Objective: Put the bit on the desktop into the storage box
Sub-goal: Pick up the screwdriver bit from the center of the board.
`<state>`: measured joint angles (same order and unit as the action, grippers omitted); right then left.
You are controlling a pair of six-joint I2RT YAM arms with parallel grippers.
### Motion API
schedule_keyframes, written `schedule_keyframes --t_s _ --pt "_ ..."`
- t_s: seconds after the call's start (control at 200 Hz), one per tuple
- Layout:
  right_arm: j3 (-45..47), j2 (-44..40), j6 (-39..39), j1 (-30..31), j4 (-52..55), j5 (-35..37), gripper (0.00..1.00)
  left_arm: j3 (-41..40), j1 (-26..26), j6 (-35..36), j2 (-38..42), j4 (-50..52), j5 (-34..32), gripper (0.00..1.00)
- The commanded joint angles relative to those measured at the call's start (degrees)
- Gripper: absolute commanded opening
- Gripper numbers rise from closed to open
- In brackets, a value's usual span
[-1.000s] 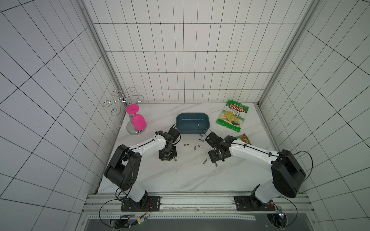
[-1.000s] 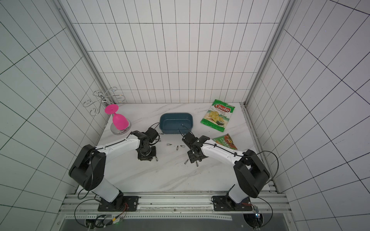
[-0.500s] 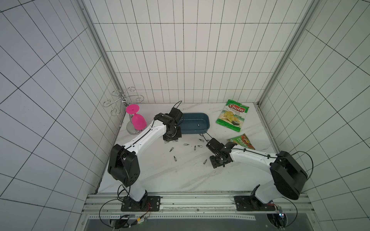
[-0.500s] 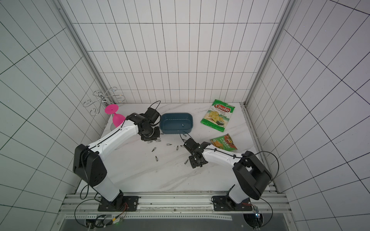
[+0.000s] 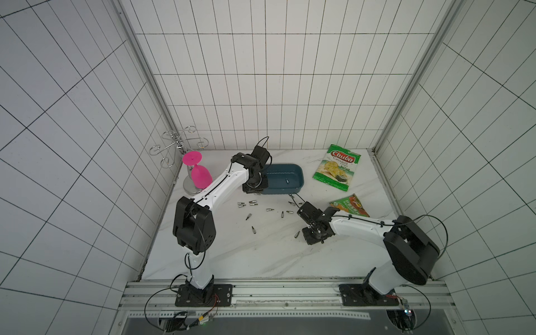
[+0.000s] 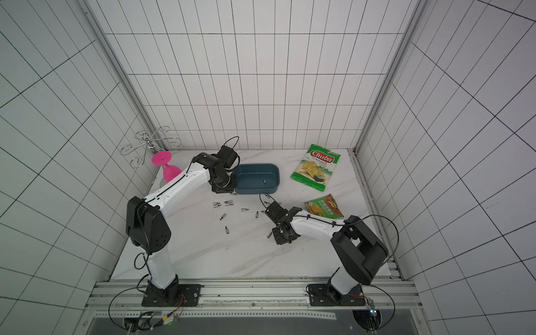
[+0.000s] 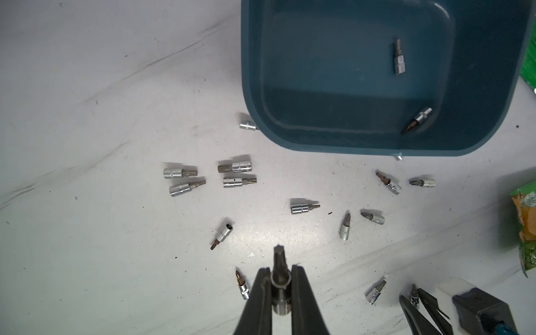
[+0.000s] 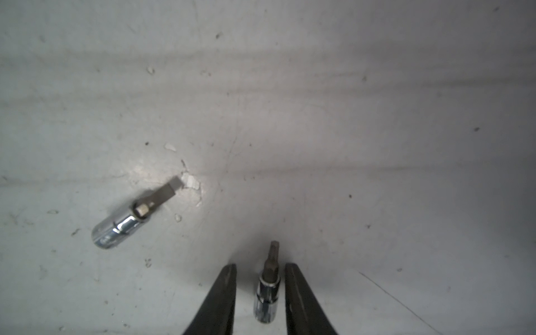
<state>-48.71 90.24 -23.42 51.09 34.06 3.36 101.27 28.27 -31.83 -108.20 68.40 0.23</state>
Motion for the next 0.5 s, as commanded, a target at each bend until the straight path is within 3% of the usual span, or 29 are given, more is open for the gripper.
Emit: schedule_keyframes --t_s 0.0,0.495 --pt "1.1 0.9 -0.5 0.4 0.3 -0.2 0.26 3.8 -0.4 1.4 -3.0 -0.7 0.8 0.0" --pt "1.5 2.3 -1.9 0.5 0.3 -2.3 0.0 22.9 -1.2 3.4 -22.4 -5.4 4.6 0.0"
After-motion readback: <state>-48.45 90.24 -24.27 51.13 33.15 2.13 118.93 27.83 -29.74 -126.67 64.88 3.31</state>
